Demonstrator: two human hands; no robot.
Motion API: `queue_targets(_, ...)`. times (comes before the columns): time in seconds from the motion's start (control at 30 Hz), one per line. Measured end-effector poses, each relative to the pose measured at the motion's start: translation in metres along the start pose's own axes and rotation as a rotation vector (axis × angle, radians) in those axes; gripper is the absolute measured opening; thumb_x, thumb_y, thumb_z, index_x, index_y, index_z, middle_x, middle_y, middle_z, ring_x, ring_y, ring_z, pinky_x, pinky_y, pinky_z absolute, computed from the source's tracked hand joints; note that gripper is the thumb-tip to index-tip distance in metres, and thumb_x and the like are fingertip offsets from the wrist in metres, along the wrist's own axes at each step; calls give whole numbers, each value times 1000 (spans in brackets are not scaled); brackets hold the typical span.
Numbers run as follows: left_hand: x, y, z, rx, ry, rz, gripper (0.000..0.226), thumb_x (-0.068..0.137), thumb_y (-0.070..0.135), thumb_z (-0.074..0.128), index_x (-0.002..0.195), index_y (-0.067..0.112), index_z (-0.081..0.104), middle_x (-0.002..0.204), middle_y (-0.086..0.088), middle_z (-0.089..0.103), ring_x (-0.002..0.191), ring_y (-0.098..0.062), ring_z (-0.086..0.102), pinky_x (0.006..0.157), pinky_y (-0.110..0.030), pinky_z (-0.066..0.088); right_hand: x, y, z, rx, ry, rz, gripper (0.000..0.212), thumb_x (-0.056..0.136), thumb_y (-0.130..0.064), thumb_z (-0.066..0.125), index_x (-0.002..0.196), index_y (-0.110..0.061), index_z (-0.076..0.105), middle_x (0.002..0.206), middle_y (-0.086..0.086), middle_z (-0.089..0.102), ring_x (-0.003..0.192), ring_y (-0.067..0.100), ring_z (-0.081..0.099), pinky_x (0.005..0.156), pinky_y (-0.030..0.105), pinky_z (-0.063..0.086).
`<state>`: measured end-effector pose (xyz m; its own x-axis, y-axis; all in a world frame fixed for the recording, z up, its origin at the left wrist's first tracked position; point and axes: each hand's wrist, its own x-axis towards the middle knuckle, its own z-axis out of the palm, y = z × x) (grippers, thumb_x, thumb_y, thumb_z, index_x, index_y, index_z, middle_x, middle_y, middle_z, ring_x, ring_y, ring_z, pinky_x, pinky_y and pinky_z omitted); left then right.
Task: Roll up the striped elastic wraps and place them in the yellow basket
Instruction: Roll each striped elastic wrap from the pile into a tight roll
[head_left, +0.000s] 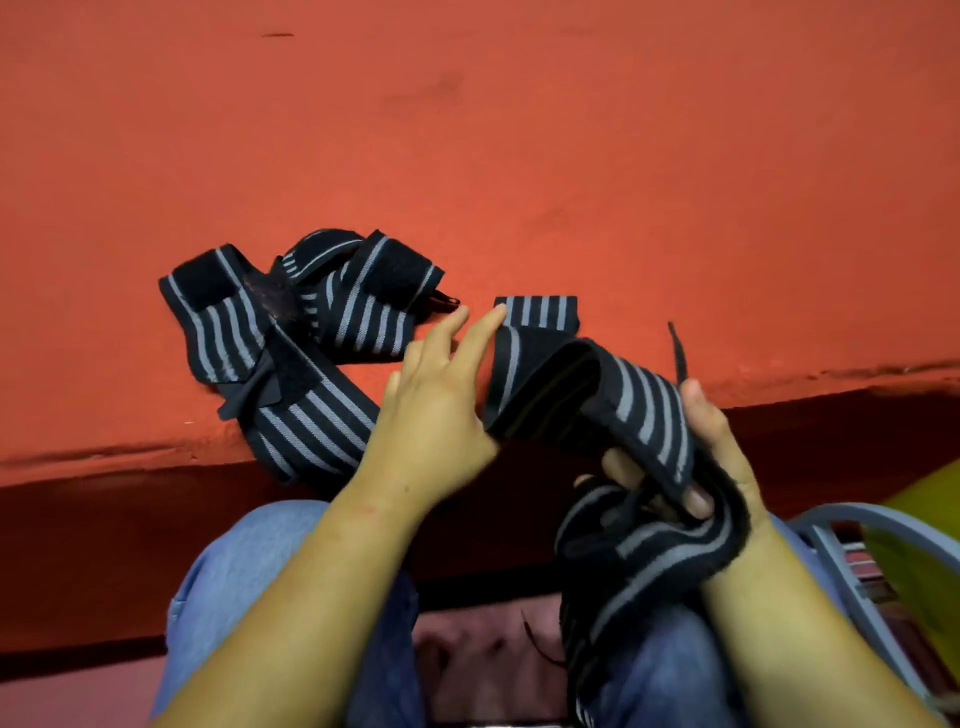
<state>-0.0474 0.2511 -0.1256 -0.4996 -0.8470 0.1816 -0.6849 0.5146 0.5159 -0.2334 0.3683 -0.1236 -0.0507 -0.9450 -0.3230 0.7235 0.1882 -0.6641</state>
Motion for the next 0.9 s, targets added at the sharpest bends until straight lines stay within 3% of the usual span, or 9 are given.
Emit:
queue_targets(0.07,21,-2,1,-10,12,30,96,88,27,75,159,49,14,169,6,16,153,-22,22,122,-54,29,-2,-4,11,74,-8,-66,59,44,-55,102,35,-18,56,27,-1,40,34,10,47,70,26,47)
queue_targets(0.13,39,-4,5,-47,-74,43,84,91,32,69,158,47,20,170,3,16,153,-25,22,122,-54,27,-4,-2,21,114,-10,-102,58,58,-52,90,27,-21,51,26,-4,39,31,7,48,67,20,52)
queue_targets(0.23,58,-2,12,-57,-101,102,65,93,31,65,149,43,35,161,6,35,144,-25,37,117,-54,33,-3,-1,24,167,-19,-101,71,35,-49,105,27,-19,41,24,-2,29,24,8,37,40,19,48)
queue_targets(0.37,77,0,15,-39,-105,147,47,95,25,64,139,33,49,135,0,55,121,-26,49,105,-46,44,2,-4,22,206,10,-121,73,27,-39,109,46,-6,47,25,-1,27,22,9,33,35,18,44)
queue_targets(0.47,78,-2,19,41,-67,185,41,97,21,64,138,26,58,138,-1,56,122,-25,49,107,-37,42,0,-4,28,237,-13,-123,69,29,-37,108,63,-1,60,26,-1,29,21,8,34,32,18,43)
queue_targets(0.57,74,-8,26,-2,9,179,41,93,11,66,131,26,67,148,5,55,131,-20,50,111,-32,40,-3,-7,38,184,52,-145,40,68,-41,80,55,-5,70,26,-2,34,22,6,39,31,15,40)
queue_targets(0.67,75,-12,31,-159,59,145,33,93,12,65,122,24,73,148,5,59,132,-20,55,113,-40,43,-3,-10,38,190,101,-164,42,78,-37,56,49,-9,70,25,-4,30,21,5,37,31,14,38)
queue_targets(0.77,76,-7,28,-423,105,41,37,93,10,70,129,22,72,133,3,70,121,-13,66,105,-36,53,0,-9,28,177,60,-151,50,78,-45,66,39,-14,56,26,-4,31,24,5,36,34,15,38)
queue_targets(0.9,72,2,5,-600,139,-60,11,89,9,78,93,19,74,84,11,74,78,-1,67,69,-26,56,1,-7,18,121,-87,-115,60,50,-54,99,34,-20,53,28,-5,31,29,6,36,40,18,41)
